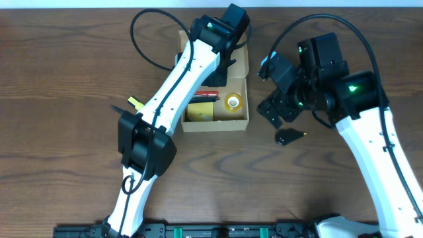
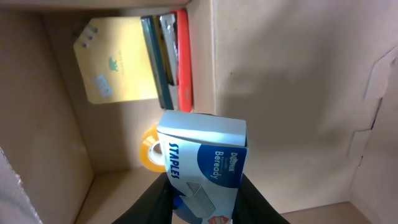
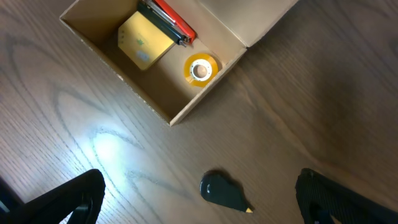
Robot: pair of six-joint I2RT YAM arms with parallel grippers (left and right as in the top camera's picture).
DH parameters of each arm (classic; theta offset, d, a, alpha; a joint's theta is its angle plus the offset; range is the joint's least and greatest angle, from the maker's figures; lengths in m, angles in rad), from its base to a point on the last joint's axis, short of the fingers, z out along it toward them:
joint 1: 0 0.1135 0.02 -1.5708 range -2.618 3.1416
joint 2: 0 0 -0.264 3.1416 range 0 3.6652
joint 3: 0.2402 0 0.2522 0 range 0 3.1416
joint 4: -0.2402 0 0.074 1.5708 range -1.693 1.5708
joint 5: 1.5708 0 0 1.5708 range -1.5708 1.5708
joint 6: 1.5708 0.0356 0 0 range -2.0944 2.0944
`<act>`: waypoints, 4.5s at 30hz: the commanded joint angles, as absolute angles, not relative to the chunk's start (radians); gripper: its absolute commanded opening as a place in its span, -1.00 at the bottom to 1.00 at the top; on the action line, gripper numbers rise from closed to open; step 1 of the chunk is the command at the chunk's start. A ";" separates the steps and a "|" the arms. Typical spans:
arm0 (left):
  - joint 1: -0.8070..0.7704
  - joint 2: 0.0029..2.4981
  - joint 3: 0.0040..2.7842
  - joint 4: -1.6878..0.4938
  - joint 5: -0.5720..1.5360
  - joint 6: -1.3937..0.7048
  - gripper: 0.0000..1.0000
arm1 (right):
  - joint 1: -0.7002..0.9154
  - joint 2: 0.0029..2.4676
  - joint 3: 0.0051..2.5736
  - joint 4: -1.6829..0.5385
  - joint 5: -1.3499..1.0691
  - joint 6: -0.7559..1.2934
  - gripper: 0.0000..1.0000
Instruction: Pack container
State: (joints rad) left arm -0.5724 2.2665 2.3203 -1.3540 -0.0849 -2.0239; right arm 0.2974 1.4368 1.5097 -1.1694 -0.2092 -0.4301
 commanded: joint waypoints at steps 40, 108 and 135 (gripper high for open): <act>-0.584 1.993 1.645 -0.768 -0.094 -2.085 -0.48 | 0.291 1.420 1.509 -1.209 -0.213 -0.423 0.98; -0.609 2.040 1.635 -0.788 0.368 -2.085 -0.53 | 0.291 1.420 1.509 -1.208 -0.213 -0.423 0.98; -0.603 2.091 1.635 -0.768 0.345 -2.084 -0.41 | 0.291 1.420 1.509 -1.208 -0.213 -0.423 0.98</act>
